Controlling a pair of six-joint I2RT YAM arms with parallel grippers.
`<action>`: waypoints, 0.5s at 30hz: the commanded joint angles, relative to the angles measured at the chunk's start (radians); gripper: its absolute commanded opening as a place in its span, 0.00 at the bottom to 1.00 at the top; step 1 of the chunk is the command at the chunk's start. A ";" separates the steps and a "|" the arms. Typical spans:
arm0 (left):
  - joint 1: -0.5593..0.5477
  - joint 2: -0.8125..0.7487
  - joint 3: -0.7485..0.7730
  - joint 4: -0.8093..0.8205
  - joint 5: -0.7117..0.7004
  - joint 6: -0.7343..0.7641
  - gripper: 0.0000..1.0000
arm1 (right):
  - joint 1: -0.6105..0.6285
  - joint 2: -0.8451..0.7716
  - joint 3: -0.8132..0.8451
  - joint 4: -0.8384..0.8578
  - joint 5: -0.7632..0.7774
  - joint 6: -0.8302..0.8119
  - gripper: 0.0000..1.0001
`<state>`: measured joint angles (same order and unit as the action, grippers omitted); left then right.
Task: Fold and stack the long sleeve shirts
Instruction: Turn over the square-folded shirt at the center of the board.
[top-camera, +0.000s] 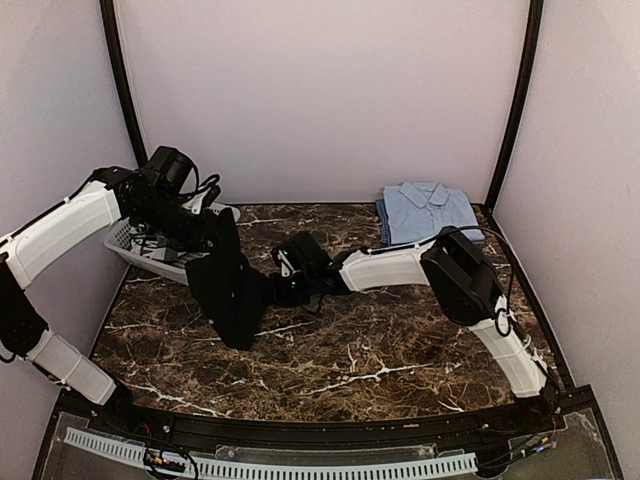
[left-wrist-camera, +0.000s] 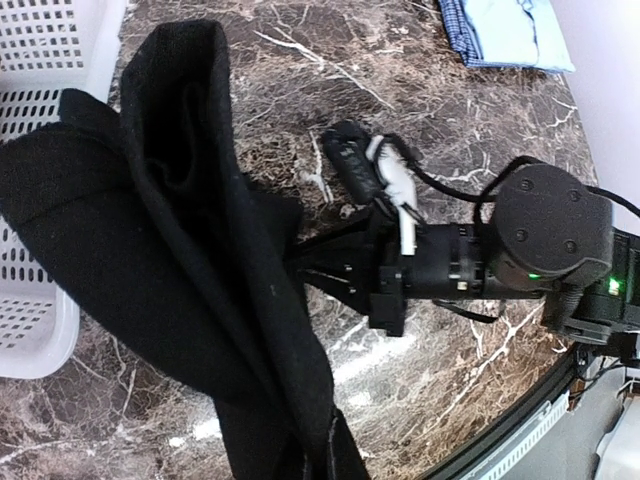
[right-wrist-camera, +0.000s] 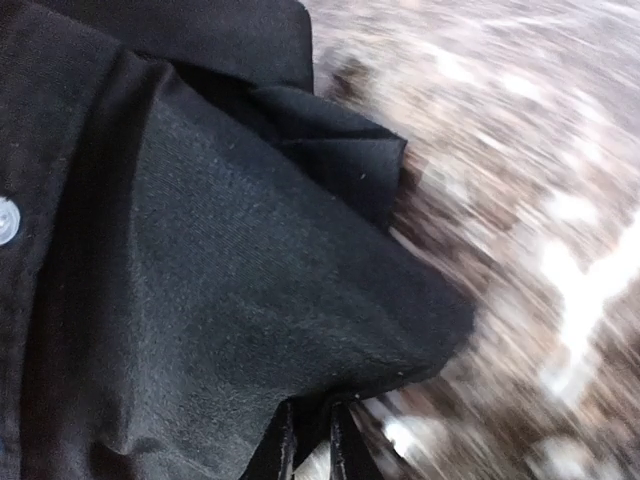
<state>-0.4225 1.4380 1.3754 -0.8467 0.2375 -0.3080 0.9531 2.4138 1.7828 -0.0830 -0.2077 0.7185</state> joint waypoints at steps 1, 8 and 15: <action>0.007 -0.018 0.046 0.031 0.145 0.040 0.00 | 0.035 0.136 0.152 -0.051 -0.028 0.038 0.12; -0.001 0.025 0.017 0.231 0.405 -0.051 0.00 | 0.048 0.298 0.328 0.170 -0.188 0.215 0.16; -0.004 0.002 -0.073 0.319 0.438 -0.092 0.00 | -0.022 0.271 0.183 0.458 -0.312 0.336 0.28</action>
<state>-0.4236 1.4731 1.3449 -0.6182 0.6060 -0.3710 0.9794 2.6743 2.0449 0.2089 -0.4141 0.9611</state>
